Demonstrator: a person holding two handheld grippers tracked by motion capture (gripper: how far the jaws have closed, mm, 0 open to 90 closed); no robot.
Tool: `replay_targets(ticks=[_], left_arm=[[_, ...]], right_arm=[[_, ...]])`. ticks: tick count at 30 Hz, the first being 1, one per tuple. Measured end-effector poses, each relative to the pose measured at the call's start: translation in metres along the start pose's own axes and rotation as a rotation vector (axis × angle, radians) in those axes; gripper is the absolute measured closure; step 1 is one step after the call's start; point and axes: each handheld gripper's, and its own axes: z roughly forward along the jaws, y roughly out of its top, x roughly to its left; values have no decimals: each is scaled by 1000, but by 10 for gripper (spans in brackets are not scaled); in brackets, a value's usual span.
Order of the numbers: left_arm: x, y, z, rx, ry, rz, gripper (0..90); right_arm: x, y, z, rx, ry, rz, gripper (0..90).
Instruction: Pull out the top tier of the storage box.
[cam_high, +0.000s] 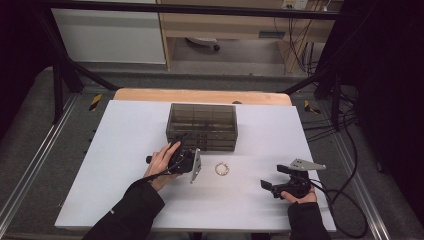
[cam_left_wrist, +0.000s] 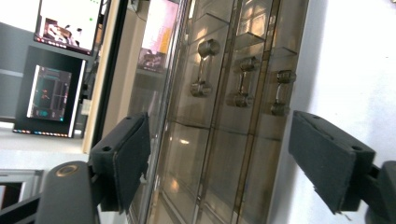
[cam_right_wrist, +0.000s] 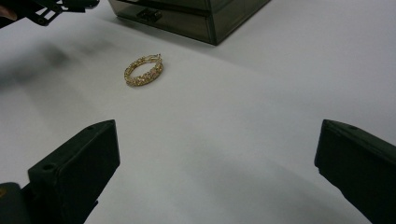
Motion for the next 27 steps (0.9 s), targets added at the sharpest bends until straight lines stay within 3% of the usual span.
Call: replay_targets(ticks=[11, 27], left_arm=[[-8, 2, 12, 36, 60, 55, 299], [-19, 10, 16, 26, 147, 125, 496]], right_arm=[[0, 0, 0, 0, 0, 0, 7], [0, 0, 0, 0, -1, -3, 7]])
